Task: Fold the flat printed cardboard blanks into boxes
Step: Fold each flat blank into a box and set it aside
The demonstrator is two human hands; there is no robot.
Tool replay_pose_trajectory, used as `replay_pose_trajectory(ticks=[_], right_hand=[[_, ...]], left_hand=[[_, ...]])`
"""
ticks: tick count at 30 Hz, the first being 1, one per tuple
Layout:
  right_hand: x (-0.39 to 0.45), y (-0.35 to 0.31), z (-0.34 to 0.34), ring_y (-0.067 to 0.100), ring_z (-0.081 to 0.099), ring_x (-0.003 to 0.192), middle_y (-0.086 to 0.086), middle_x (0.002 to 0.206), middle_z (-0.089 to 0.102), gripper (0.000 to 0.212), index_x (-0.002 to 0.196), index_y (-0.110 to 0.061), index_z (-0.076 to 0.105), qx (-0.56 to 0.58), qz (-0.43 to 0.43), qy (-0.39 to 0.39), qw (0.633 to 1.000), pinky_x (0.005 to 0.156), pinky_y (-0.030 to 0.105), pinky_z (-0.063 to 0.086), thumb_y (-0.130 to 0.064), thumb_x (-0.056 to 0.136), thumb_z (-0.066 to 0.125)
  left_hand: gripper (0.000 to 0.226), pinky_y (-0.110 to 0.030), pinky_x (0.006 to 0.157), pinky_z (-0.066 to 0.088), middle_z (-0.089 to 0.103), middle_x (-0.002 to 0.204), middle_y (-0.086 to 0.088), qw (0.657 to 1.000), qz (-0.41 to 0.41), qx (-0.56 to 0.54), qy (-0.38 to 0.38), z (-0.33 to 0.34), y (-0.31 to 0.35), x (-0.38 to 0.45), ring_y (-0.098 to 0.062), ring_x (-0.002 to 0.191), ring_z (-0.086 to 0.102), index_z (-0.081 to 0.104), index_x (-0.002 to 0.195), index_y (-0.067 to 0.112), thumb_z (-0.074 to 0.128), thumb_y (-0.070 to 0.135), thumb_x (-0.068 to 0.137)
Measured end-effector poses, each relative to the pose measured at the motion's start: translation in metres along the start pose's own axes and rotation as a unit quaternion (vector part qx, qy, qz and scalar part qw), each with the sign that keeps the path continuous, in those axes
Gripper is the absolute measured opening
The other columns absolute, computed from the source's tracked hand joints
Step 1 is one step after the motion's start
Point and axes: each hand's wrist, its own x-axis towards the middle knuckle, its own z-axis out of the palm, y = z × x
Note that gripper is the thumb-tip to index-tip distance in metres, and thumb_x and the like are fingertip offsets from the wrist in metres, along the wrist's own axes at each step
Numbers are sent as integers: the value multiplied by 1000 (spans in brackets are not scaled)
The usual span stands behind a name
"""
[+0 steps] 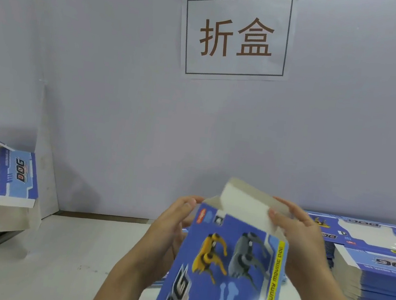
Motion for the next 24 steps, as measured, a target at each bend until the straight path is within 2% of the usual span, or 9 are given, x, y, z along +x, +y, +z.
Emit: replay_pose_trajectory(ticks=[2, 4, 6, 8, 11, 14, 17, 20, 24], right_hand=[[5, -4, -14, 18, 66, 62, 5, 84, 72, 23, 103, -17, 73, 29, -24, 85, 996, 48, 23, 54, 0, 90, 65], [10, -6, -24, 20, 65, 71, 7, 92, 68, 23, 107, -21, 72, 53, -49, 152, 986, 47, 21, 55, -6, 90, 69], [11, -7, -27, 22, 64, 76, 7, 99, 67, 19, 95, -28, 71, 75, -72, 190, 976, 48, 21, 56, -10, 89, 71], [10, -7, -24, 20, 65, 77, 3, 98, 67, 16, 91, -30, 70, 91, -92, 205, 970, 52, 22, 58, -14, 89, 73], [6, -8, -17, 12, 67, 74, -4, 91, 68, 9, 101, -29, 68, 159, -83, 177, 968, 58, 23, 55, -24, 94, 64], [4, -2, -18, 21, 72, 87, 8, 98, 70, 23, 111, -24, 67, 232, -44, 108, 966, 70, 29, 56, -28, 98, 48], [3, 16, -20, 31, 71, 100, 17, 108, 71, 28, 121, -19, 61, 198, 21, 86, 976, 78, 37, 53, -27, 102, 42], [6, 39, -19, 34, 69, 99, 19, 106, 70, 26, 122, -17, 58, 145, 56, 107, 982, 77, 40, 52, -26, 103, 43], [-7, 51, -12, 32, 61, 80, 20, 102, 65, 22, 112, -17, 64, 72, 91, 126, 985, 70, 44, 53, -25, 103, 46]], left_hand=[[30, -26, 59, 55, 75, 75, -10, 999, -32, -17, -28, 5, 7, -7, -14, 60, 72, 64, 116, 10, 52, 32, 99], [72, -28, 67, 58, 77, 78, -2, 995, -73, 59, 19, -1, 6, -1, -11, 68, 73, 60, 122, 18, 82, 59, 68], [73, -46, 87, 58, 74, 112, -6, 995, -75, 60, 14, -8, -1, -8, -26, 98, 73, 58, 124, 30, 84, 59, 63], [62, -51, 90, 58, 69, 124, -8, 998, -68, 15, 8, -15, -7, -17, -35, 107, 69, 55, 127, 31, 81, 47, 72], [59, -44, 81, 61, 70, 120, -15, 996, -32, -54, 68, -13, -10, -14, -39, 104, 70, 58, 124, 18, 82, 38, 74], [42, -40, 80, 60, 72, 115, -18, 979, 27, -107, 170, -13, -8, -9, -34, 100, 71, 71, 112, 14, 80, 38, 79], [53, -43, 84, 60, 69, 125, -12, 968, 18, -147, 204, -14, -6, -11, -32, 112, 68, 67, 125, 18, 67, 46, 81], [54, -39, 77, 61, 71, 121, -13, 972, -49, -155, 172, -18, -5, -17, -33, 110, 69, 68, 125, 21, 66, 51, 79], [49, -40, 83, 59, 70, 123, -11, 992, -90, -74, 42, -27, -1, -28, -28, 103, 71, 73, 118, 27, 72, 57, 79]])
